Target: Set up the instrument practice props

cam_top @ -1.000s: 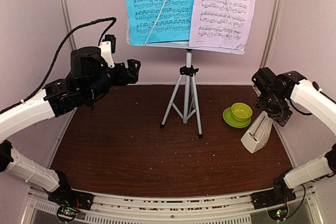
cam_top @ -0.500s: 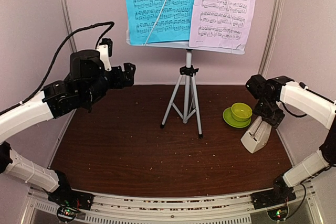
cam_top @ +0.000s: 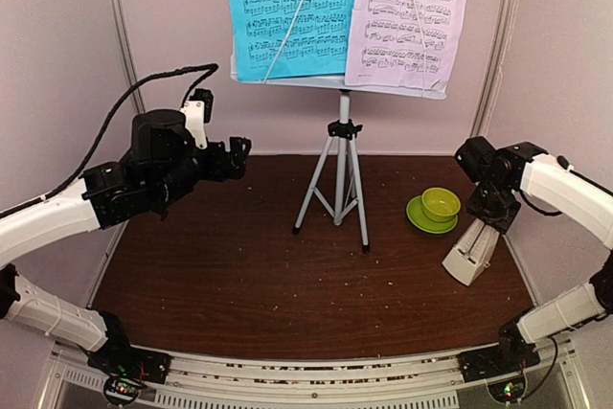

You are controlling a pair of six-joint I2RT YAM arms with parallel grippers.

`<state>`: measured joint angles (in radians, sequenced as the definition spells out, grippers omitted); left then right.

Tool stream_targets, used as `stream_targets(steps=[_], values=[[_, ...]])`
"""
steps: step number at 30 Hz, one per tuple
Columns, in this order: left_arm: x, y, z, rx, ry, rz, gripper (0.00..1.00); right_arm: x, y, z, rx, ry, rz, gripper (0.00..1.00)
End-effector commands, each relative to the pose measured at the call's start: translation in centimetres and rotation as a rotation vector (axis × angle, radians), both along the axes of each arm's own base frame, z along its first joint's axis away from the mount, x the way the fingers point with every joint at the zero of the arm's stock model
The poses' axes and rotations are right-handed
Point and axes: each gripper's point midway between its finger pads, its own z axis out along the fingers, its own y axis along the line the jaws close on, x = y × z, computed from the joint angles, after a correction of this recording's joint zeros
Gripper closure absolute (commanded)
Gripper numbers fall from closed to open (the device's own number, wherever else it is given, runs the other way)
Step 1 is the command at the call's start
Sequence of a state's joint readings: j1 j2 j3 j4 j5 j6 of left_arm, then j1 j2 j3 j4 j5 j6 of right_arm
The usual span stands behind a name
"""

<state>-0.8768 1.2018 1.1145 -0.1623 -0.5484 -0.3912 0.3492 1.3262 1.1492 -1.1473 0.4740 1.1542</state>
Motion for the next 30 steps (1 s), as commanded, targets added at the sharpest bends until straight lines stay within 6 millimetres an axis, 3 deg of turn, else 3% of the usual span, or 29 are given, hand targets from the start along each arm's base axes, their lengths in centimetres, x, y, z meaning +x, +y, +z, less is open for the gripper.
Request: stream_targets(steps=[1, 3, 7, 12, 18, 24, 30], values=[[-1.5, -1.3, 0.7, -0.009, -0.071, -0.153, 0.02, -0.1, 0.8, 2.3, -0.014, -0.068, 0.165, 0.58], [-2.5, -1.8, 0.2, -0.009, -0.089, -0.221, 0.02, 0.1, 2.3, 2.5, 0.031, -0.093, 0.275, 0.58], [-4.5, -3.0, -1.5, 0.002, -0.119, -0.362, 0.06, 0.6, 6.3, 3.2, 0.153, -0.2, 0.526, 0.74], [-7.0, -5.1, -4.3, 0.072, -0.118, -0.527, 0.13, 0.1, 10.5, 4.0, 0.26, -0.294, 0.749, 0.75], [-9.5, -8.2, -8.8, 0.167, -0.069, -0.69, 0.23, -0.4, 17.0, 6.2, 0.372, -0.428, 1.012, 0.75], [-12.3, -11.1, -13.0, 0.26, -0.035, -0.839, 0.25, -1.9, 22.6, 7.6, 0.47, -0.494, 1.246, 0.83], [-13.9, -12.4, -15.8, 0.3, -0.005, -0.915, 0.35, -3.1, 26.3, 7.9, 0.552, -0.531, 1.4, 0.88]])
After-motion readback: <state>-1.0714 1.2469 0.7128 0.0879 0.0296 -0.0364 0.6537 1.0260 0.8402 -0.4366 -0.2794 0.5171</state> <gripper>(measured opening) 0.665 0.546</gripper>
